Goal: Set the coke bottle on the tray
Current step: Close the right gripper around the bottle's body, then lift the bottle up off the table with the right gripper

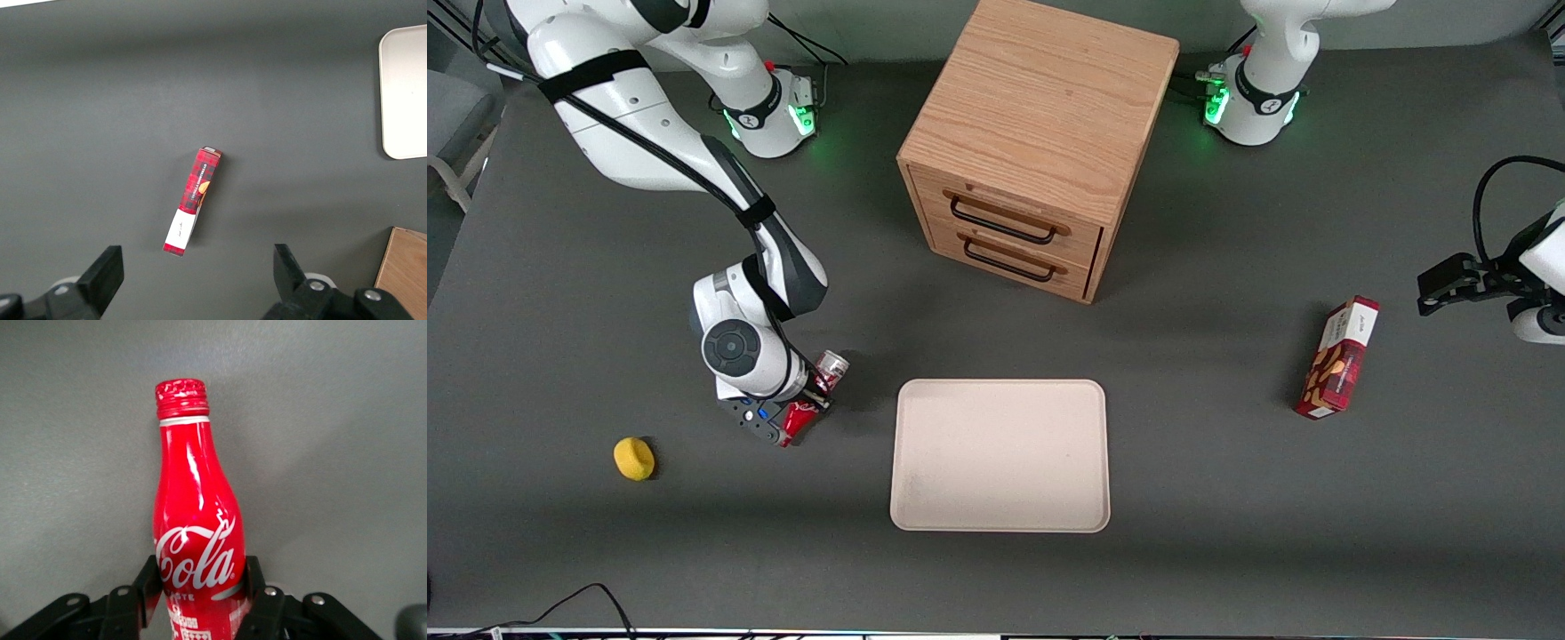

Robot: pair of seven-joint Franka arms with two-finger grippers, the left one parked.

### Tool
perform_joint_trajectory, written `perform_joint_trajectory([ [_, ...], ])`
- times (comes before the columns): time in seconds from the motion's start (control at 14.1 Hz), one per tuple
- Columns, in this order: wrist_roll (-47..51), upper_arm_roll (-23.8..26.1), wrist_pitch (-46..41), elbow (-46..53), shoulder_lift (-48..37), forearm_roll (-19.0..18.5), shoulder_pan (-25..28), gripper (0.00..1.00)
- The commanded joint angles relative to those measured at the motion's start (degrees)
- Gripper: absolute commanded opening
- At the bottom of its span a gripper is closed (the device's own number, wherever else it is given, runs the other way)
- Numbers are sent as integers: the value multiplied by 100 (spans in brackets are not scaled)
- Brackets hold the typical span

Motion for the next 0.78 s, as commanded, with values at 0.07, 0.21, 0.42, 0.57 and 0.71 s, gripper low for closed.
perform_joint_trajectory([
  [0.07, -198, 466, -1180, 249, -891, -64, -253, 0],
  [0.21, -732, 807, -1978, 528, -1375, 548, -674, 0],
  [0.42, -1200, 827, -3331, 1327, -1798, 859, -816, 0],
  [0.57, -1525, 783, -4297, 2178, -1807, 1008, -825, 0],
  [0.71, -1553, 774, -4915, 2769, -1755, 1035, -834, 0],
])
